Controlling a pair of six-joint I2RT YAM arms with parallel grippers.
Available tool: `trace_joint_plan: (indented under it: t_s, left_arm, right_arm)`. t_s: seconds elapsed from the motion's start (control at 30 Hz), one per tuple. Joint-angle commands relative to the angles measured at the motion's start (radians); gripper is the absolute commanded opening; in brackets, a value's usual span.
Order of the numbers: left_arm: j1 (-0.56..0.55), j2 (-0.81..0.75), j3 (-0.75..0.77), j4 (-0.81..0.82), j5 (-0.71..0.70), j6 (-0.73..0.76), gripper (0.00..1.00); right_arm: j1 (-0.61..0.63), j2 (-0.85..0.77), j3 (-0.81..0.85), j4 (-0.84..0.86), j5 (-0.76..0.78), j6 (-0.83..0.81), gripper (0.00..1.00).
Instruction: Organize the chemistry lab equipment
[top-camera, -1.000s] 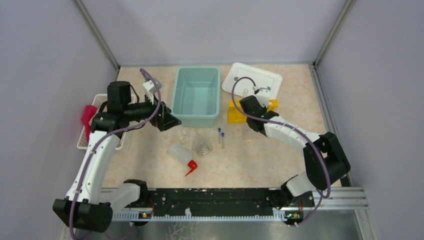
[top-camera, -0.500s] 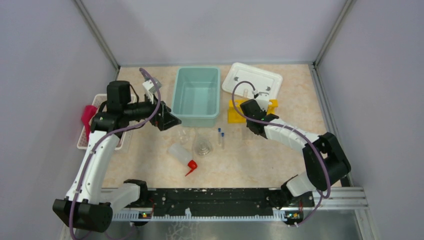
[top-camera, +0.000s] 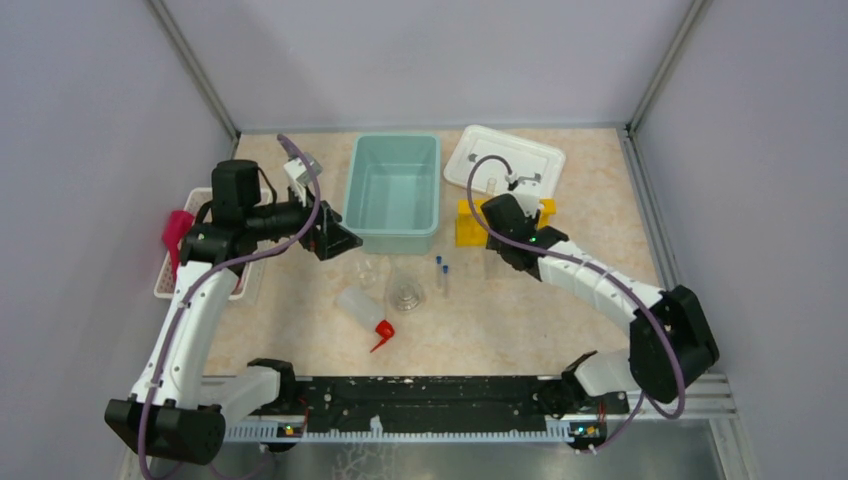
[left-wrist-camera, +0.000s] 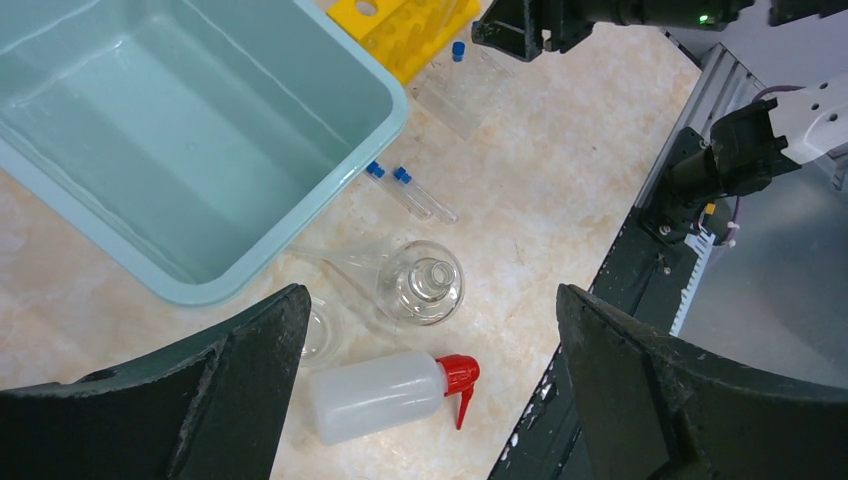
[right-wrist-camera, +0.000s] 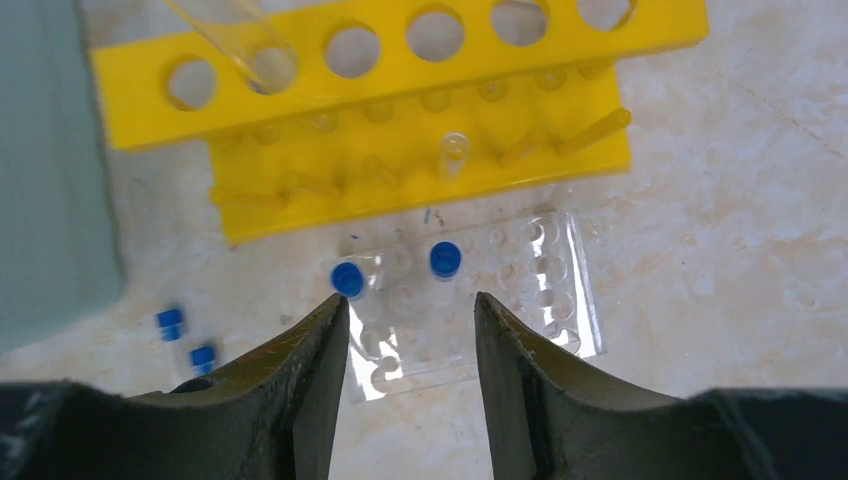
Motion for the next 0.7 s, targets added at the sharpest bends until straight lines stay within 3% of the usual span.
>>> trace_joint_plan:
  t_s: [0.0,0.13,0.27,0.67]
  left_arm:
    - [0.002,-0.004,0.043,0.011,0.013,-0.002,0.99]
    - [0.002,-0.006,0.049,0.013,0.023,-0.018,0.99]
    - [0.002,-0.007,0.055,0.017,0.024,-0.037,0.99]
    - [0.002,-0.031,0.061,-0.009,-0.005,-0.038,0.99]
  right_arm:
    - [0.063,-0.112,0.125,-0.052,0.016,0.031,0.46]
    - [0.151,-0.116,0.149,-0.071,-0.039,0.072,0.38]
    - [0.196,-0.023,0.145,-0.033,-0.141,0.110,0.33]
    - [0.214,0.241,0.141,0.110,-0.271,0.152,0.31]
